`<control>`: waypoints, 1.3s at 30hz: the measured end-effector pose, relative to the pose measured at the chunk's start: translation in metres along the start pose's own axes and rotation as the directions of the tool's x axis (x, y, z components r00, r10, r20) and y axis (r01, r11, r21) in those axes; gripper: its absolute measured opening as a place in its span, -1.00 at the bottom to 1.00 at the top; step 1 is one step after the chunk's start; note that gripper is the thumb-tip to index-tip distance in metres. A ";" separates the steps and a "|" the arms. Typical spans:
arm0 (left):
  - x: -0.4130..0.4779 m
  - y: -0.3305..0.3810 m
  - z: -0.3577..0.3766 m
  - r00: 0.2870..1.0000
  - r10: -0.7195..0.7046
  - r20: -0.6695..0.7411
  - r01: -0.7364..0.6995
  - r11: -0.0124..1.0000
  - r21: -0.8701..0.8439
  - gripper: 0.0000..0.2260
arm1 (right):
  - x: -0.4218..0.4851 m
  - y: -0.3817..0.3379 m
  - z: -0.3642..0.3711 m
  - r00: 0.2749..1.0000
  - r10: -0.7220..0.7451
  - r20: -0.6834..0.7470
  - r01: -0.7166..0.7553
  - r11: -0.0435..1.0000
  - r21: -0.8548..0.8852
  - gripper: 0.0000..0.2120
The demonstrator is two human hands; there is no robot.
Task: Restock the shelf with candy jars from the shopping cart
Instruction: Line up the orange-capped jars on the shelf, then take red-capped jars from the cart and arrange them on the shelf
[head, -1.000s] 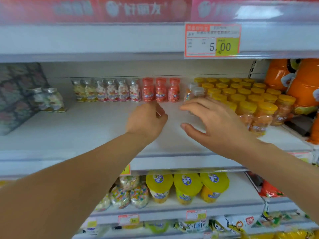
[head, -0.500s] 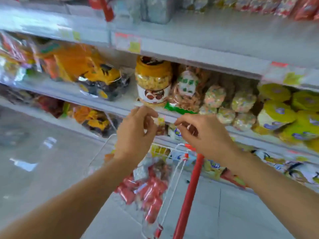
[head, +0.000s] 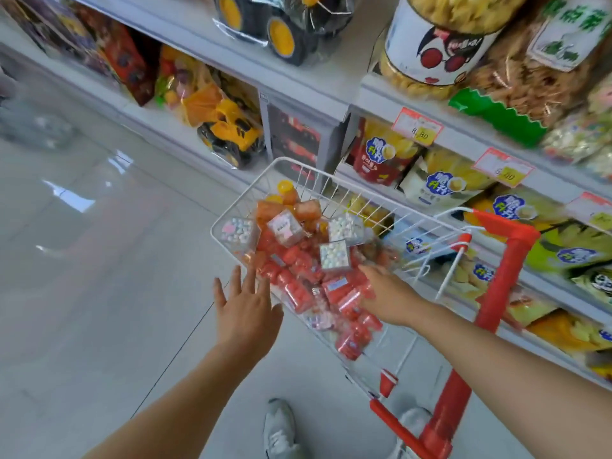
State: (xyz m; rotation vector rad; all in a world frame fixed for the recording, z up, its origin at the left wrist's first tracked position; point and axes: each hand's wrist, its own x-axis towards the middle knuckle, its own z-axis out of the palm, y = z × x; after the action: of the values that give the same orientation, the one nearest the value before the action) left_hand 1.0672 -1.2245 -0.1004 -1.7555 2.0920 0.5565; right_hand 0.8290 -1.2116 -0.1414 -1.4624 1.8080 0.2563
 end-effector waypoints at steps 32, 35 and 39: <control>0.011 0.020 0.017 0.985 0.079 -0.155 -0.141 0.887 -0.439 -0.72 | -0.013 -0.004 0.019 0.986 -0.019 0.163 0.064 0.959 -0.278 -0.68; 0.008 0.023 0.016 0.990 0.061 -0.131 -0.120 0.852 -0.509 -0.71 | -0.016 -0.006 0.015 0.991 -0.034 0.126 0.066 0.964 -0.257 -0.73; 0.003 0.031 0.003 0.992 0.043 -0.118 -0.104 0.801 -0.590 -0.70 | -0.029 -0.011 -0.009 0.986 -0.164 -0.009 0.162 0.979 -0.122 -0.75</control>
State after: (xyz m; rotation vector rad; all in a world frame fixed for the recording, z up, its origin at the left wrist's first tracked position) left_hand 1.0364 -1.2209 -0.1020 -2.0536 2.2103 1.2965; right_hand 0.8357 -1.1986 -0.1124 -1.6940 1.7006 0.2740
